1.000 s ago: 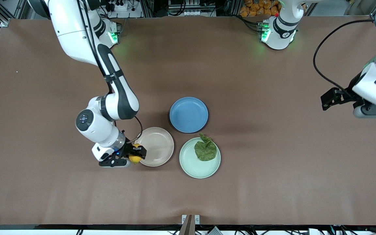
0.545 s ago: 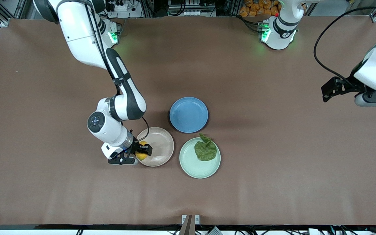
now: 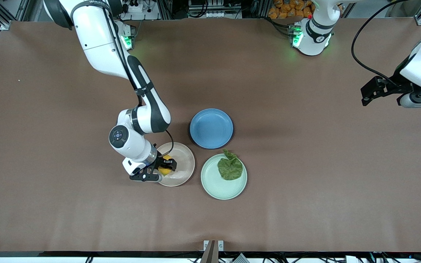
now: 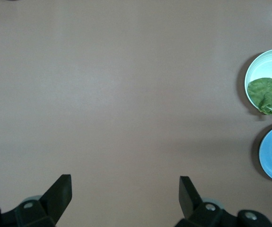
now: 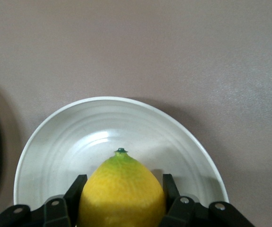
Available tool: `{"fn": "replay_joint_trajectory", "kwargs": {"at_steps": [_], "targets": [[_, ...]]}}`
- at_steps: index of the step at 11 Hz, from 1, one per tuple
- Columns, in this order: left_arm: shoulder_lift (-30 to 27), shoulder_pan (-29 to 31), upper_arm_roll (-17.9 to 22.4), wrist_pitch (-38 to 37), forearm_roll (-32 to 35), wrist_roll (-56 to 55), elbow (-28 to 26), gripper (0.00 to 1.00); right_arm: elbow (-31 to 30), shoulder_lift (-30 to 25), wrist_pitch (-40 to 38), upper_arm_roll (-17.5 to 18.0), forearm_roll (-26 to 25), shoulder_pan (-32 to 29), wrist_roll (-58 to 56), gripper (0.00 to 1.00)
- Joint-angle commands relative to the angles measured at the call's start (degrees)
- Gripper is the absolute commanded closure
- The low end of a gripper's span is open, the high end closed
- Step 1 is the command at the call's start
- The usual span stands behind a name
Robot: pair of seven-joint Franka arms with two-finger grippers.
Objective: Place lemon and lettuce in plates
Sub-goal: 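Lower the lemon onto the cream plate and open the right gripper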
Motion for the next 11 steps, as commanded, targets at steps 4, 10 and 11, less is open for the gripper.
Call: {"fn": "replay_joint_trajectory", "kwargs": {"at_steps": [4,10,11], "targets": [[-3.4,2.0,0.3,1.7,-2.0,2.0,-3.1,0.00,1.2,0.1,-0.5,-0.7,0.8,-1.0,0.3,0.00],[-3.0,2.0,0.3,2.8,-6.0,2.1,-3.1,0.00,8.5,-2.1,-20.0,-4.5,1.0,-3.0,0.6,0.00],[-3.0,1.9,0.3,2.7,-6.0,2.1,-3.1,0.00,10.7,-2.1,-24.4,-5.2,0.8,-4.3,0.5,0.00]]}}
